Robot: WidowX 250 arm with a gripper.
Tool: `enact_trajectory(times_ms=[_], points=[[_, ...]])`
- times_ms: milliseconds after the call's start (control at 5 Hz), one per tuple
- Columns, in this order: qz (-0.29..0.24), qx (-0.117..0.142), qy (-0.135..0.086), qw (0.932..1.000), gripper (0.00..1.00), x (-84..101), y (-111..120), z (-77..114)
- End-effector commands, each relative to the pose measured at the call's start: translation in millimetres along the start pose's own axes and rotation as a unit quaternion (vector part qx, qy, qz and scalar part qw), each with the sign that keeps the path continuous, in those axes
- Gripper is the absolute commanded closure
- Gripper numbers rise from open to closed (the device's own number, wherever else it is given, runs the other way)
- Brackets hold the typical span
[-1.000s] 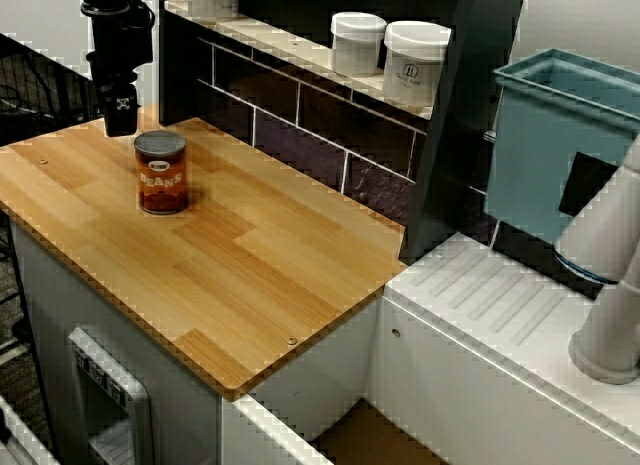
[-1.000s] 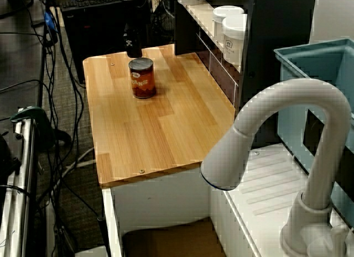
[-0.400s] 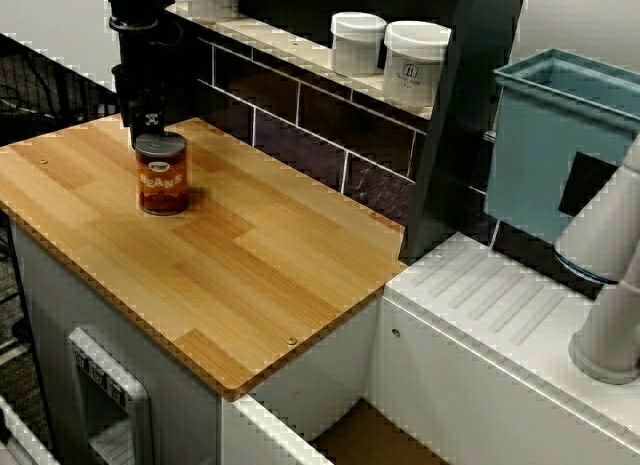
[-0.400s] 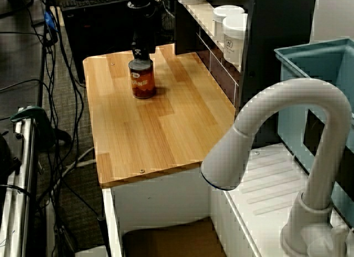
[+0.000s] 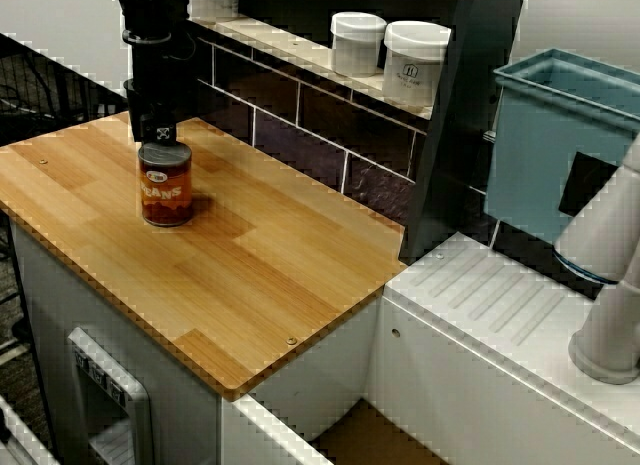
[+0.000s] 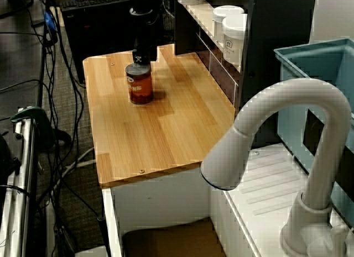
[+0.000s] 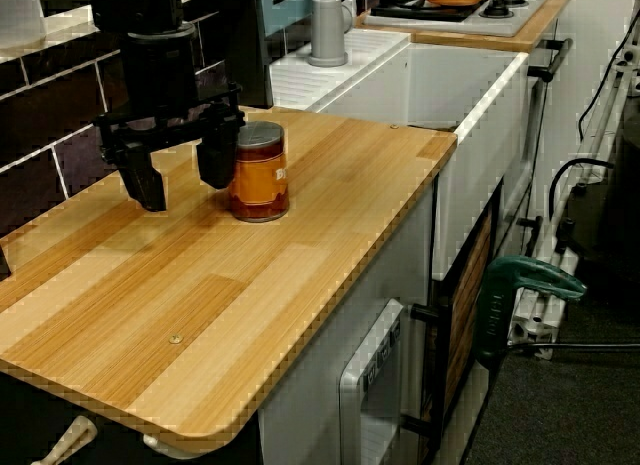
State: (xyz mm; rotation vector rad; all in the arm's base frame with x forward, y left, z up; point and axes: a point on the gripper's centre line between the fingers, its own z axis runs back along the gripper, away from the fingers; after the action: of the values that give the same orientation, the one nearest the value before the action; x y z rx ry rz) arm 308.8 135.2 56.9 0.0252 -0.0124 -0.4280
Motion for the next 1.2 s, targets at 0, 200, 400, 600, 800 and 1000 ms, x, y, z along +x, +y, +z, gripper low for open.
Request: enact_trajectory(times_ms=[0, 200, 400, 600, 800, 1000], points=[[0.028, 0.03, 0.0, 0.9991, 0.0, 7.8, -27.1, 28.9], [0.041, 0.026, 0.009, 0.9988, 0.0, 8.7, -36.5, 33.6], [0.053, 0.026, 0.018, 0.9981, 0.0, 5.4, -33.0, 30.3], [0.033, 0.011, 0.014, 0.9993, 0.0, -2.2, -21.4, 30.3], [-0.091, -0.013, -0.023, 0.9955, 0.0, -9.8, -11.3, 30.0], [-0.214, -0.038, -0.038, 0.9754, 0.0, -2.3, -12.6, 21.5]])
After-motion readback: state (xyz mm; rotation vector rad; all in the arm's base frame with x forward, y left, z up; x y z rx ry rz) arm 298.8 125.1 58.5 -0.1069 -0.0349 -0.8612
